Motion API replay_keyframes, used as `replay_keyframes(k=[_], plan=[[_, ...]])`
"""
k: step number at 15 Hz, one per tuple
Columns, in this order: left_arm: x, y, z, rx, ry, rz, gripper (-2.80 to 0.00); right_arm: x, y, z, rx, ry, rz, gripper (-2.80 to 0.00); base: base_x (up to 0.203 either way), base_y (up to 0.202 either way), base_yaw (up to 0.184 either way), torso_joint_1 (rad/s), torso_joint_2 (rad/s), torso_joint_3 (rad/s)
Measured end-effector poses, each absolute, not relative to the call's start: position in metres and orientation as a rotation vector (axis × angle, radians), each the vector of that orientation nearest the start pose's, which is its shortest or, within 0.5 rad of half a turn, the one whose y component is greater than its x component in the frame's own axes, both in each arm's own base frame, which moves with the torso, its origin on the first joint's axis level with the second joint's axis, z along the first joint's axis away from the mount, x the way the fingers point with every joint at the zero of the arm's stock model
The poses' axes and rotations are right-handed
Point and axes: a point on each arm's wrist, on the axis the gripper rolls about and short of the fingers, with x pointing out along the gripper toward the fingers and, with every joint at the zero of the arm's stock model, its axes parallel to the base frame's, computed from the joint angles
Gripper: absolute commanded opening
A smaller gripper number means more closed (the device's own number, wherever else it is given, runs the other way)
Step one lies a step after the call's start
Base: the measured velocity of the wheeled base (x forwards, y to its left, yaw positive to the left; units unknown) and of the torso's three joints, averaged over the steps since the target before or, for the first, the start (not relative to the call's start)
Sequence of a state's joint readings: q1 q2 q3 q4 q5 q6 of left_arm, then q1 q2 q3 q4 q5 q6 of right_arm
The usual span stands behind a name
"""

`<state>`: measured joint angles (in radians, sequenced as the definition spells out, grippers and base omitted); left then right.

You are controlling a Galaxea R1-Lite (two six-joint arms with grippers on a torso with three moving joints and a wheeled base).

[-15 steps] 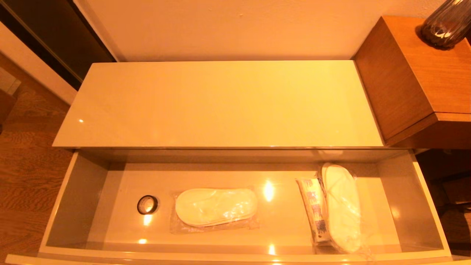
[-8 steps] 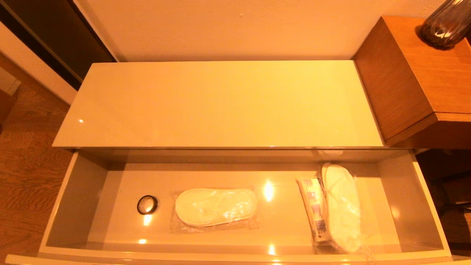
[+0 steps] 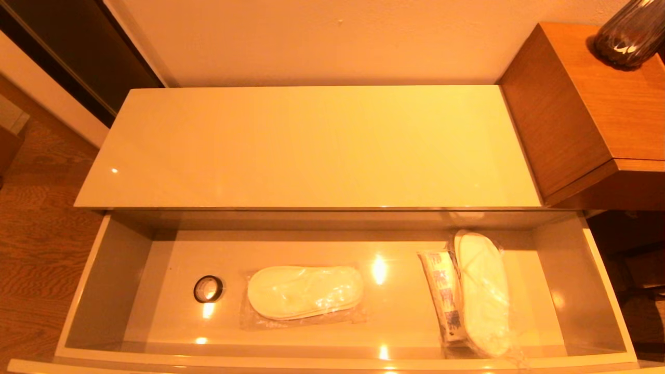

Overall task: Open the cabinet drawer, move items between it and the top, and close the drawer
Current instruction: Take out the disposable slippers from the drawer

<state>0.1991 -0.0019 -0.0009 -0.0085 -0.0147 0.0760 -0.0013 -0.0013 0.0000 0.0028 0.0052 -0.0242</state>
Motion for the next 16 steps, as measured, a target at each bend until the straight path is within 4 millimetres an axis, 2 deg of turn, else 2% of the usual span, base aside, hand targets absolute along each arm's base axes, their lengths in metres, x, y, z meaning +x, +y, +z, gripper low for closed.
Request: replay_keyframes(k=[3,8,16], plan=[[-0.0224,-0.0049,0.0763,0.076,-0.003,0.184,-2.8,-0.0229,0.0001,0.0752,-0.024,0.001,0.005,-2.8,0.0,0.0,0.0,0.0,0.0,0.0],[-0.0226,-0.0042,0.0762,-0.036,-0.013,0.215,-2.8,-0.0229,0.0001,0.0751,-0.024,0.002,0.004,-2.8,0.0,0.0,0.0,0.0,0.0,0.0],[-0.0226,-0.0041,0.0762,-0.04,-0.013,0.216,-2.8,-0.0229,0.0001,0.0752,-0.024,0.002,0.005,-2.8,0.0,0.0,0.0,0.0,0.0,0.0]])
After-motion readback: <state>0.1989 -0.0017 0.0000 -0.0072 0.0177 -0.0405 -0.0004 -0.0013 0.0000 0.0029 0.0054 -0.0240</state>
